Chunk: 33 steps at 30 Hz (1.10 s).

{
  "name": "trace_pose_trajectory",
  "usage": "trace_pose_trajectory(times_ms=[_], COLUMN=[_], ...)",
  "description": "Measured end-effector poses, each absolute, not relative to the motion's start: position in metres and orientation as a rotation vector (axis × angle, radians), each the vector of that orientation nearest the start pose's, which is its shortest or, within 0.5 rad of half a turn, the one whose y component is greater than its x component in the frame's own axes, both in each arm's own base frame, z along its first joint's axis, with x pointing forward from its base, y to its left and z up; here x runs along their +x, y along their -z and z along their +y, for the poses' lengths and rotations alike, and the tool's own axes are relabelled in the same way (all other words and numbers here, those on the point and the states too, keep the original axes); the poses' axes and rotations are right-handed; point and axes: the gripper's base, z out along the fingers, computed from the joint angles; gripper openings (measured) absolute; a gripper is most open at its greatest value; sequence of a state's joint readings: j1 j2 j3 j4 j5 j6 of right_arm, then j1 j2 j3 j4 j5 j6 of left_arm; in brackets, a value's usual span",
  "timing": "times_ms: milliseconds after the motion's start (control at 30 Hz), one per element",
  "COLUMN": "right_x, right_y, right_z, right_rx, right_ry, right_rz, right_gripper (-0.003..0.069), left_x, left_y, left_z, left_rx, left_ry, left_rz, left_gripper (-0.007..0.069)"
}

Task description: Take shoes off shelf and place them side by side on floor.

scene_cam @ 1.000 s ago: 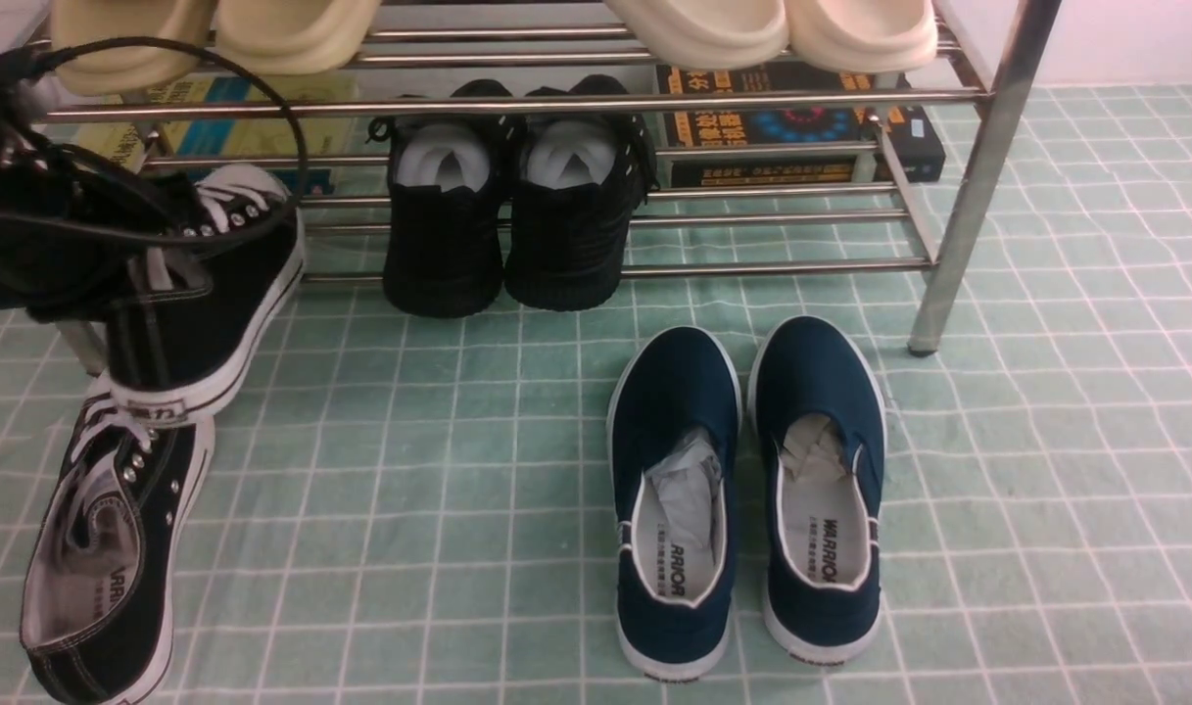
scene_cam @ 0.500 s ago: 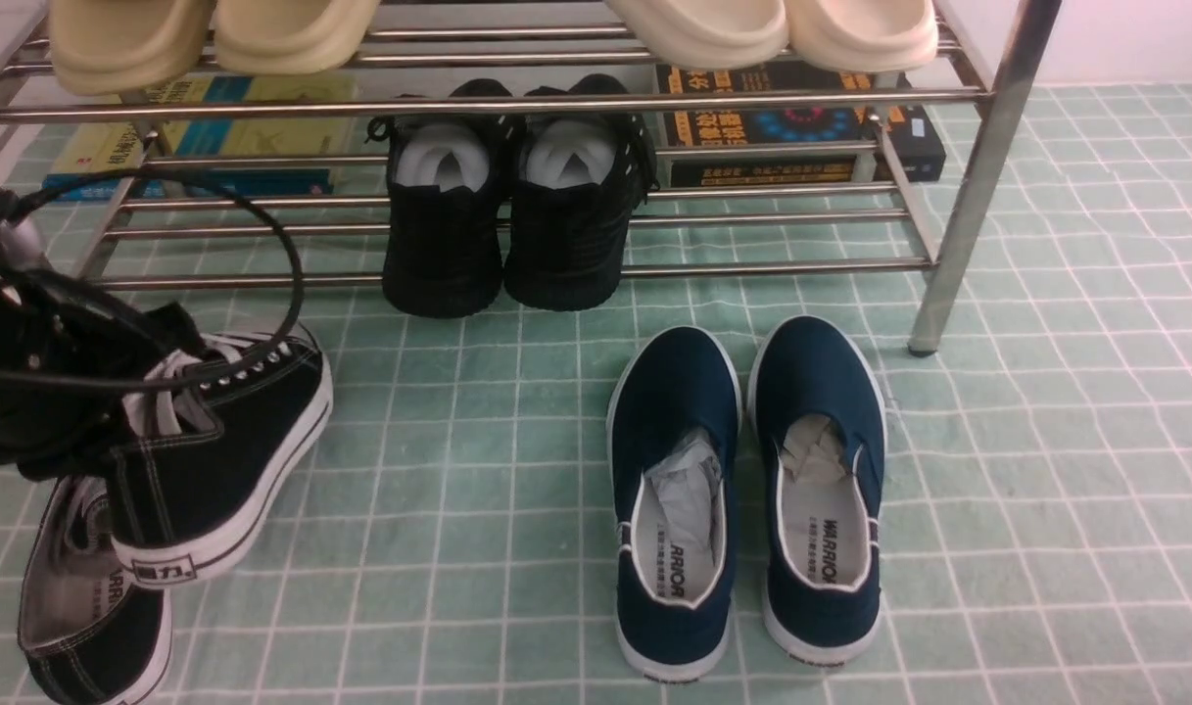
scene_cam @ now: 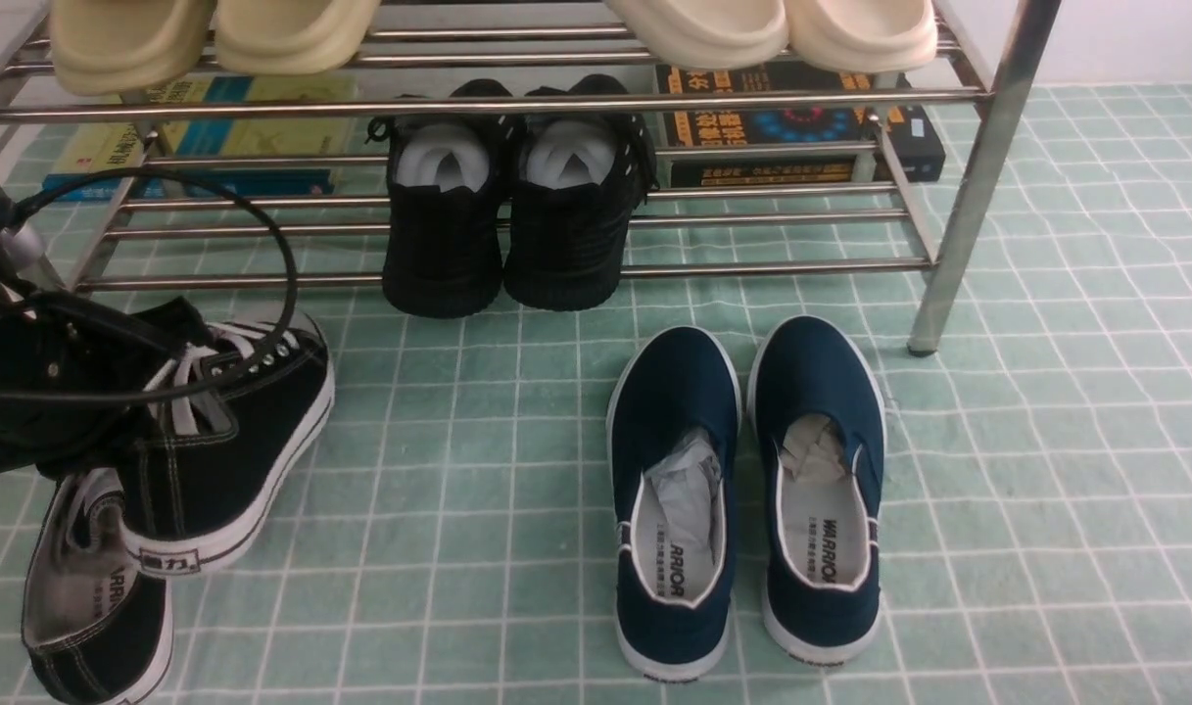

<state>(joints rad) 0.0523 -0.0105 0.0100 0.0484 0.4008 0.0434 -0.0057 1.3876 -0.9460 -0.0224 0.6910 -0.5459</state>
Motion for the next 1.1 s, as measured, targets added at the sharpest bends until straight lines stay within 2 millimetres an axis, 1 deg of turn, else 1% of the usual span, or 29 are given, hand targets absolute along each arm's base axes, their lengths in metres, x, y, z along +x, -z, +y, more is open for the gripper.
trace_pose_trajectory(times_ms=[33,67,100,200,233,300,333,367,400,433,467,500,533,567,600,667,700,733,767,800,833,867,900,933,1000,1033,1067,1100], right_x=[0.051,0.051,0.051,0.051,0.051,0.051,0.051,0.051,0.051,0.051,0.051,0.051,0.051,0.051,0.051,0.051,0.051,0.051,0.051,0.051,0.051,0.051,0.051,0.051,0.051,0.051,0.051,0.051], right_y=[-0.174,-0.174,-0.174,-0.174,-0.174,-0.174,-0.174,-0.174,-0.174,-0.174,-0.174,-0.174,-0.174,-0.174,-0.174,-0.174,-0.174,-0.174,-0.174,-0.174,-0.174,-0.174,-0.174,-0.174,-0.174,-0.174,-0.174,-0.174], right_z=[0.004,0.004,0.004,0.004,0.004,0.004,0.004,0.004,0.004,0.004,0.004,0.004,0.004,0.004,0.004,0.004,0.004,0.004,0.004,0.004,0.004,0.004,0.004,0.004,0.004,0.004,0.004,0.004], right_rx=[0.021,0.021,0.021,0.021,0.021,0.021,0.021,0.021,0.021,0.021,0.021,0.021,0.021,0.021,0.021,0.021,0.021,0.021,0.021,0.021,0.021,0.021,0.021,0.021,0.021,0.021,0.021,0.021], right_ry=[-0.114,-0.114,-0.114,-0.114,-0.114,-0.114,-0.114,-0.114,-0.114,-0.114,-0.114,-0.114,-0.114,-0.114,-0.114,-0.114,-0.114,-0.114,-0.114,-0.114,-0.114,-0.114,-0.114,-0.114,-0.114,-0.114,-0.114,-0.114], right_rz=[1.885,1.885,1.885,1.885,1.885,1.885,1.885,1.885,1.885,1.885,1.885,1.885,1.885,1.885,1.885,1.885,1.885,1.885,1.885,1.885,1.885,1.885,1.885,1.885,1.885,1.885,1.885,1.885], right_gripper=[0.0238,0.0238,0.0238,0.0238,0.0238,0.0238,0.0238,0.0238,0.0238,0.0238,0.0238,0.0238,0.0238,0.0238,0.0238,0.0238,0.0238,0.0238,0.0238,0.0238,0.0238,0.0238,0.0238,0.0238,0.0238,0.0238,0.0238,0.0238], left_x=[0.275,0.275,0.274,0.271,0.270,0.266,0.266,0.262,0.260,0.258,0.251,0.250,0.242,0.236,0.234,0.227,0.224,0.219,0.214,0.210,0.210,0.201,0.197,0.187,0.177,0.162,0.151,0.151], left_y=[-0.262,-0.262,-0.263,-0.269,-0.272,-0.285,-0.286,-0.299,-0.302,-0.310,-0.326,-0.328,-0.339,-0.345,-0.346,-0.347,-0.346,-0.344,-0.344,-0.344,-0.344,-0.348,-0.350,-0.356,-0.362,-0.366,-0.368,-0.366], left_z=[-0.004,-0.004,-0.006,-0.009,-0.010,-0.011,-0.011,-0.012,-0.012,-0.012,-0.013,-0.013,-0.013,-0.013,-0.014,-0.015,-0.015,-0.016,-0.016,-0.016,-0.016,-0.015,-0.014,-0.013,-0.012,-0.012,-0.011,-0.011], left_rx=[-0.703,-0.697,-0.678,-0.653,-0.647,-0.629,-0.628,-0.609,-0.605,-0.588,-0.547,-0.535,-0.494,-0.470,-0.459,-0.422,-0.393,-0.339,-0.288,-0.246,-0.246,-0.177,-0.158,-0.117,-0.089,-0.045,-0.027,-0.023], left_ry=[0.222,0.224,0.246,0.296,0.310,0.340,0.341,0.353,0.355,0.358,0.358,0.356,0.350,0.346,0.344,0.338,0.333,0.317,0.304,0.290,0.287,0.255,0.241,0.217,0.201,0.180,0.175,0.173], left_rz=[2.541,2.544,2.558,2.549,2.544,2.510,2.508,2.483,2.475,2.461,2.448,2.445,2.452,2.466,2.474,2.523,2.554,2.610,2.657,2.678,2.678,2.692,2.692,2.667,2.636,2.589,2.555,2.560], left_gripper=[0.0145,0.0151,0.0218,0.0302,0.0318,0.0344,0.0345,0.0351,0.0351,0.0351,0.0339,0.0336,0.0303,0.0263,0.0248,0.0173,0.0132,0.0064,0.0024,0.0009,0.0009,0.0001,0.0001,0.0001,0.0001,0.0001,0.0001,0.0001])
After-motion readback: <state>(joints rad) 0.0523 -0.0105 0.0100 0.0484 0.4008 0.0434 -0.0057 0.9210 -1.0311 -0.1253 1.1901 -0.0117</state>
